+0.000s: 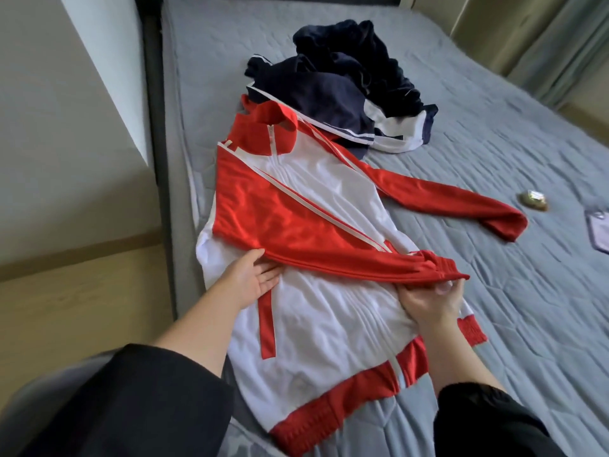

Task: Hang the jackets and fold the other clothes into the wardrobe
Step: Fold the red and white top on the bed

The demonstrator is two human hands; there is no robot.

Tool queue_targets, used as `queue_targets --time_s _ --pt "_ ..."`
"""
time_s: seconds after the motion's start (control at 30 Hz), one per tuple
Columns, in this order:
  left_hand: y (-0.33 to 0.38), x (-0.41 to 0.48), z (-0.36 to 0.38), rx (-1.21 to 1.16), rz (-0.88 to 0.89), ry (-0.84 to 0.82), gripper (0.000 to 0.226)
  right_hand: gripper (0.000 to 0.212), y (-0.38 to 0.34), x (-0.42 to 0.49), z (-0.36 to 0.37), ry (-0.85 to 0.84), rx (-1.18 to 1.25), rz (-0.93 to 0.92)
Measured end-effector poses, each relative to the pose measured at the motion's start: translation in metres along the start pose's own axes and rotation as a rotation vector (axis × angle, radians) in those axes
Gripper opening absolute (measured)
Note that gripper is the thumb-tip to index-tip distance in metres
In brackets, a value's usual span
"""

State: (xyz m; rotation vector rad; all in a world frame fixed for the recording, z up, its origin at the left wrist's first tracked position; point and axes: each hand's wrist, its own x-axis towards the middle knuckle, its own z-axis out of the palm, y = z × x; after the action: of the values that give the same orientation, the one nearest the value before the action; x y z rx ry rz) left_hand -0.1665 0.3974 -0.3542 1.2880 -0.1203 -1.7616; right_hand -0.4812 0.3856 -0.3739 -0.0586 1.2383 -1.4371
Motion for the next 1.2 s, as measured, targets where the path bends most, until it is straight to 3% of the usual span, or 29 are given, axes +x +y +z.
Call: queue_targets --time_s 0.03,0.07,0.1,0.13,0.17,0.2,0.23,0.27,0.3,0.37,0.4,0.47,0.53,0.6,0.67,0.73,0.87,1.03,1.13,1.2 --pt "-0.001 0.002 0.003 -0.021 -0.002 -0.011 0.029 0.054 -0.004 -0.001 0.000 0.018 -0.078 -0.040" --pt "-0.001 0.003 0.007 -0.050 -0.001 -0.013 0.034 0.064 -0.012 0.002 0.002 0.078 0.011 -0.002" --pt "-0.001 0.004 0.011 -0.080 0.003 -0.007 0.037 0.068 -0.013 0.010 -0.002 0.079 -0.107 -0.008" --pt "-0.001 0.005 0.014 -0.104 0.007 0.005 0.040 0.070 -0.015 0.010 -0.001 0.101 0.045 0.064" --pt "-0.002 0.006 0.018 -0.114 0.011 0.019 0.040 0.073 -0.015 0.006 -0.001 0.088 -0.131 -0.006" --pt "-0.003 0.007 0.020 -0.110 0.013 0.030 0.037 0.080 -0.011 -0.002 0.000 0.062 -0.077 -0.069" --pt "-0.004 0.008 0.022 -0.106 0.013 0.038 0.031 0.090 -0.008 0.005 0.002 0.047 -0.243 -0.156" --pt "-0.003 0.009 0.022 -0.112 0.018 0.049 0.024 0.095 -0.012 0.014 0.005 0.084 -0.096 -0.080" --pt "-0.001 0.009 0.021 -0.138 0.028 0.063 0.017 0.084 -0.011 0.016 0.000 0.088 -0.079 -0.043" --pt "0.006 0.010 0.016 -0.221 0.074 0.101 0.010 0.021 -0.009 0.010 -0.016 0.121 -0.142 -0.051" --pt "0.009 0.010 0.013 -0.266 0.102 0.121 0.012 0.007 -0.009 0.009 -0.017 0.135 -0.171 -0.073" --pt "0.011 0.011 0.005 -0.332 0.141 0.166 0.016 0.020 -0.008 -0.001 -0.024 0.255 -0.312 -0.128" --pt "0.008 0.011 0.000 -0.316 0.130 0.216 0.016 0.011 -0.006 -0.011 -0.036 0.369 -0.329 -0.220" --pt "0.004 0.013 -0.001 -0.270 0.099 0.237 0.021 0.025 -0.009 -0.019 -0.037 0.446 -0.448 -0.291" --pt "0.001 0.012 0.002 -0.229 0.052 0.235 0.034 0.023 -0.015 -0.022 -0.033 0.371 -0.510 -0.269" --pt "-0.001 0.010 0.006 -0.192 0.018 0.191 0.026 0.017 -0.020 -0.021 -0.031 0.290 -0.627 -0.218" --pt "-0.006 0.009 0.010 -0.172 0.002 0.133 0.025 0.024 -0.032 -0.015 -0.042 0.318 -0.628 -0.366" --pt "-0.010 0.007 0.010 -0.035 -0.045 0.164 0.025 0.024 -0.016 -0.015 -0.061 0.548 -1.199 -0.415" --pt "-0.010 0.009 0.009 -0.032 -0.046 0.163 0.026 0.021 -0.012 -0.023 -0.058 0.601 -1.178 -0.667" --pt "-0.011 0.012 0.008 -0.028 -0.047 0.168 0.023 0.035 -0.004 -0.028 -0.054 0.568 -1.259 -0.890"
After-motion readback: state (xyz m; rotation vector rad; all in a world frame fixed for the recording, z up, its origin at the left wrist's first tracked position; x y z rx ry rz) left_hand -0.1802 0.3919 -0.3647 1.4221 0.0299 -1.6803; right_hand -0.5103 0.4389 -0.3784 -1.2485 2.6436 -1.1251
